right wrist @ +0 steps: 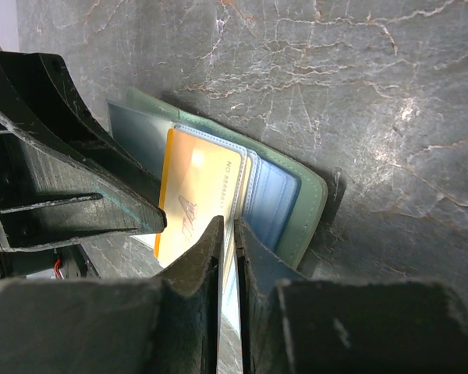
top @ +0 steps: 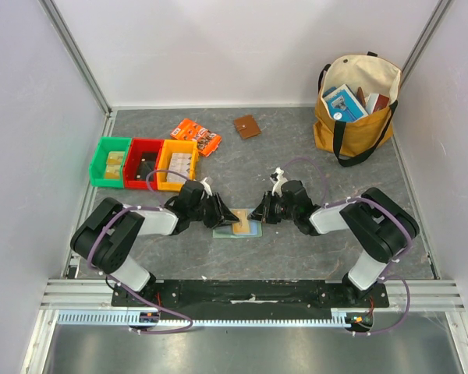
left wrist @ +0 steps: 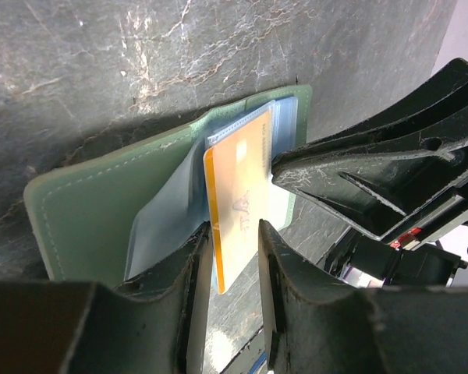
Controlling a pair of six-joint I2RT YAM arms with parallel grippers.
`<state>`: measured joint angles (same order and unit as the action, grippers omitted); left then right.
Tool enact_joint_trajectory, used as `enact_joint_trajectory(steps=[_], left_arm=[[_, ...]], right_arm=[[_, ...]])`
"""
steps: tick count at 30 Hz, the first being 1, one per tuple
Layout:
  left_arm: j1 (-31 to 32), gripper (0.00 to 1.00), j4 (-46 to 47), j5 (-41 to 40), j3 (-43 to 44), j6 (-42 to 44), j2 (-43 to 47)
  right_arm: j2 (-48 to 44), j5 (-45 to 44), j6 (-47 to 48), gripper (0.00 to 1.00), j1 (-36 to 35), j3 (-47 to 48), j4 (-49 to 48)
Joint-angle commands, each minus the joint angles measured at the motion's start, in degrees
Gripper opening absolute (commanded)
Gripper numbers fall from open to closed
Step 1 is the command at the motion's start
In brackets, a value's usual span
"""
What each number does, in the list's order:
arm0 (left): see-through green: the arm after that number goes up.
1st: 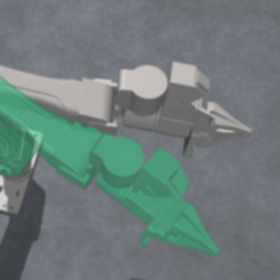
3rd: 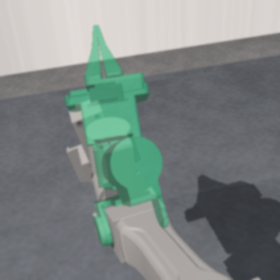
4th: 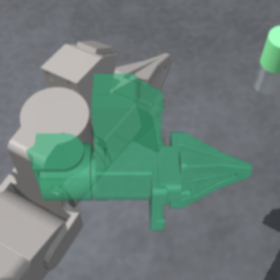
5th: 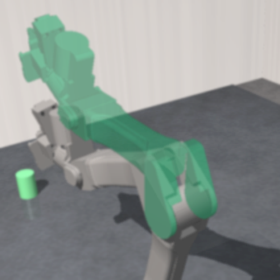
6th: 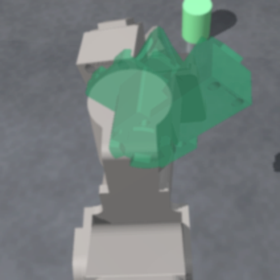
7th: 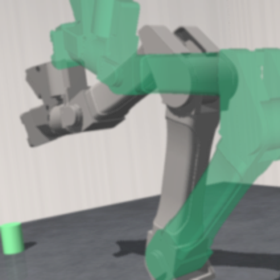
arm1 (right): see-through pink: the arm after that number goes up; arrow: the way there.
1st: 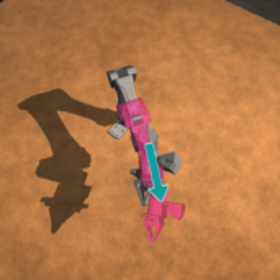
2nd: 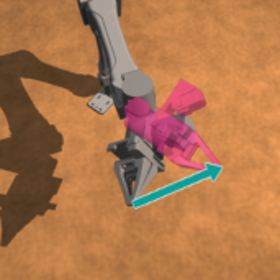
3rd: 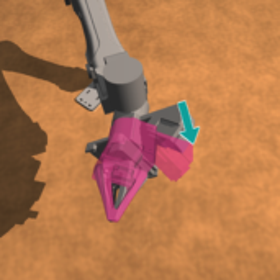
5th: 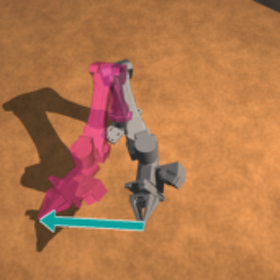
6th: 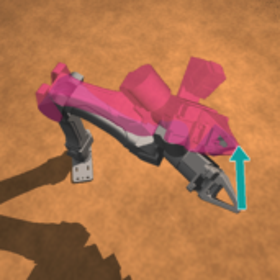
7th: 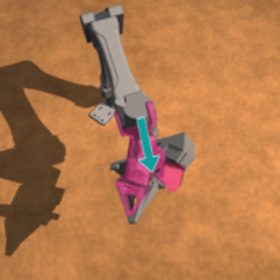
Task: Take the credit cards out of the card holder
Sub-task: Remove the credit card from the card holder.
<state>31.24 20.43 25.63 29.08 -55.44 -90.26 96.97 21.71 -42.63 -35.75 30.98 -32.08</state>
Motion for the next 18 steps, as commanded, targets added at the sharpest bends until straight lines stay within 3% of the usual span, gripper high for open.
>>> enact_joint_trajectory(steps=[1, 12, 18], left_arm=[[-0.04, 0.35, 1.81, 0.91, 0.01, -2.30, 2.98], [-2.15, 0.34, 8.04, 3.99, -4.20, -6.43, 5.44], [-2.50, 0.29, 11.65, 5.22, -5.26, -8.63, 4.39]], right_arm=[[2.52, -0.09, 0.62, 0.16, -0.29, -1.19, 0.43], [4.90, 0.17, 1.67, 0.17, -0.29, -1.36, -0.18], [5.51, 0.26, 1.85, 0.16, -0.38, -1.28, -0.18]])
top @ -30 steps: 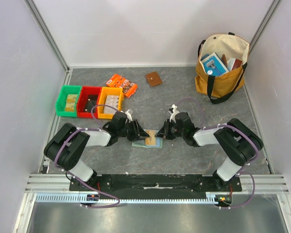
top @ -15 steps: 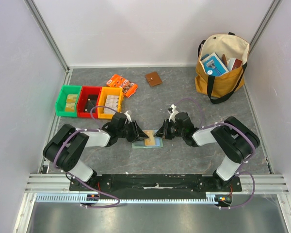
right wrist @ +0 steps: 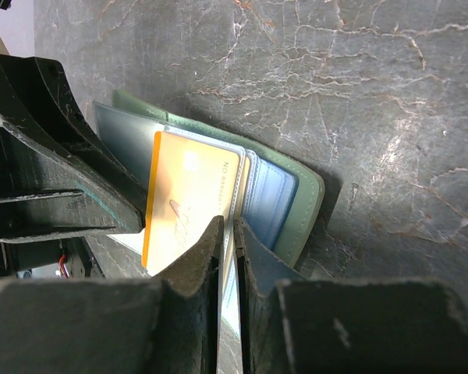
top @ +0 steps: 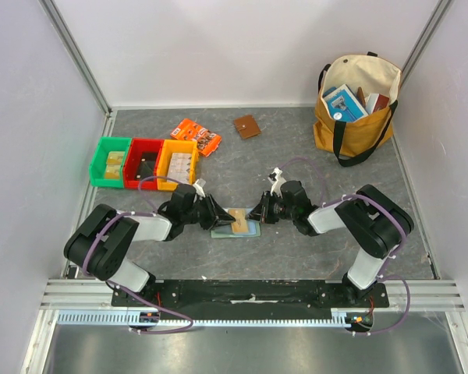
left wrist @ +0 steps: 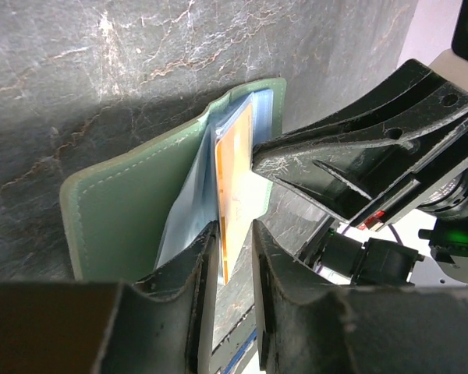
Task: Take the credit cards out of the card holder
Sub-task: Remove the credit card from the card holder.
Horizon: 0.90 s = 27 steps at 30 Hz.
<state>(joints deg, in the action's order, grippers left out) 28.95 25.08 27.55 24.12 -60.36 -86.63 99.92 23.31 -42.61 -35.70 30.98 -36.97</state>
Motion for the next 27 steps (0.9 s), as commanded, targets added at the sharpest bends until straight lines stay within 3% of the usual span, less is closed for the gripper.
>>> enact_joint_trajectory(steps=[1, 6, 17, 27], left_arm=[[-0.12, 0.28, 7.43, 3.47, -0.39, -4.15, 0.76], [-0.38, 0.22, 9.28, 3.83, -1.00, -5.21, 0.50], [-0.30, 0.22, 15.08, 6.64, -0.57, -8.37, -4.42], [0.85, 0.24, 14.65, 5.76, 0.32, -8.64, -5.92]], right_arm=[[2.65, -1.42, 2.00, 0.16, -0.33, -1.36, 4.72], [2.91, -1.25, 2.18, 0.16, -0.42, -1.36, 4.72], [3.18, -0.28, 2.01, 0.16, -0.33, -1.45, 3.92], [3.62, -0.02, 2.00, 0.17, -0.51, -1.27, 3.75]])
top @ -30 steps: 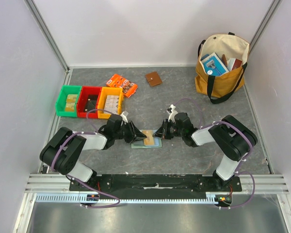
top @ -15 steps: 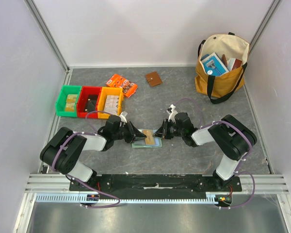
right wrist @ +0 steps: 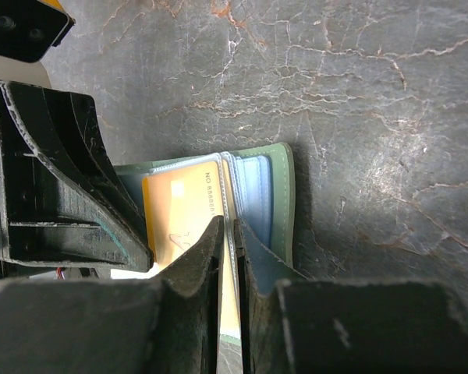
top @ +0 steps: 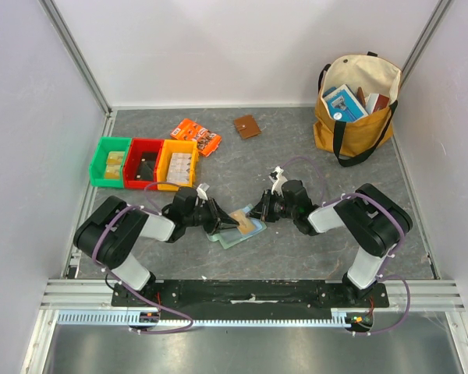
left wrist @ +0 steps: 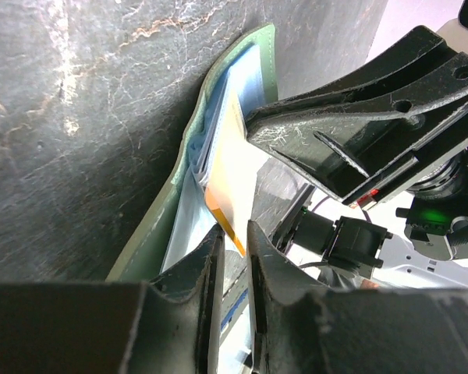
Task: Take the credit cards out of the card holder
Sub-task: Remove the credit card from the card holder.
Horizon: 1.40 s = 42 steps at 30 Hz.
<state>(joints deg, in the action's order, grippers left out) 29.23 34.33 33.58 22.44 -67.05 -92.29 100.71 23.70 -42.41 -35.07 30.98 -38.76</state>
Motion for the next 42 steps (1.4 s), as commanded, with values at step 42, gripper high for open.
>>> enact_joint_trajectory(steps=[42], left_arm=[[0.56, 0.02, -9.89, -4.67, -2.66, 7.02, 6.25]], right_arm=[[-5.69, 1.87, 9.19, 0.28, -1.84, 4.17, 14.07]])
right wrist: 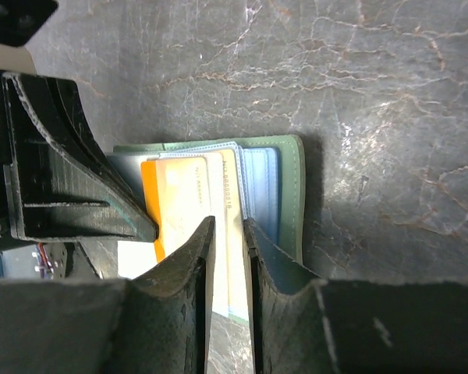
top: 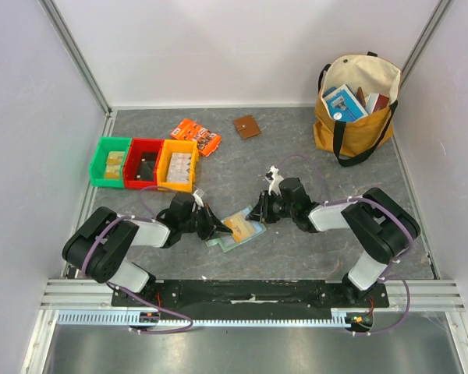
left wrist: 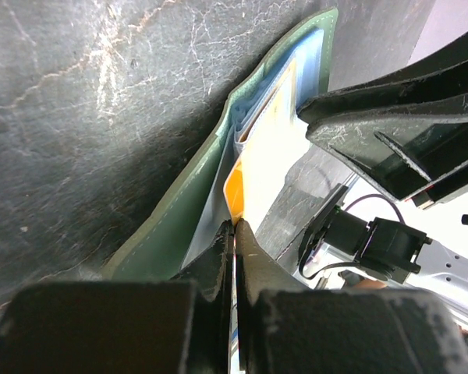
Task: Take the credit cards out of the card holder
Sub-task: Remove the credit card from the card holder.
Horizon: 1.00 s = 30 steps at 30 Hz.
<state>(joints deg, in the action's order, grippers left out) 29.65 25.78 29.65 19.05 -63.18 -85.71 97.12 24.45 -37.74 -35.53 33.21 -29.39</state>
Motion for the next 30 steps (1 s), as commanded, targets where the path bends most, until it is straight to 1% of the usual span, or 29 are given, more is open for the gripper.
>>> enact_joint_trajectory(steps=[1, 6, 11, 13, 18, 21, 25, 30], left_arm=[[0.15, 0.02, -1.26, -0.73, 0.73, 3.15, -0.33], [0.15, 0.02, -1.08, -0.65, 0.81, 3.15, -0.16], [0.15, 0.02, -0.91, -0.56, 0.73, 2.89, -0.25], [0.23, 0.02, -0.82, -0.56, 0.55, 2.88, -0.07], [0.23, 0.02, -0.73, -0.65, -0.33, 2.36, 0.46], [0.23, 0.02, -0.73, -0.65, -1.47, 1.74, 1.60], [0.15, 0.02, -0.99, -1.00, -3.05, 1.22, 2.83], [0.15, 0.02, -2.05, -1.78, -3.84, 1.30, 3.18]], right_arm=[[-2.11, 1.65, 4.86, 0.28, -1.91, 2.38, 4.52], [0.34, 4.12, 3.81, 0.27, -3.23, 3.61, 2.23], [2.72, 2.27, 3.02, 0.25, -3.23, 3.62, 2.67], [2.81, 0.96, 2.93, 0.25, -3.23, 3.26, 3.63], [2.81, -9.83, 4.86, 0.19, -2.88, 4.05, 12.32], [2.81, -14.06, 5.04, 0.17, -1.83, 3.88, 14.79], [2.55, -15.04, 5.04, 0.16, -1.21, 3.88, 15.41], [1.06, -13.38, 6.53, 0.16, -1.21, 4.84, 15.85]])
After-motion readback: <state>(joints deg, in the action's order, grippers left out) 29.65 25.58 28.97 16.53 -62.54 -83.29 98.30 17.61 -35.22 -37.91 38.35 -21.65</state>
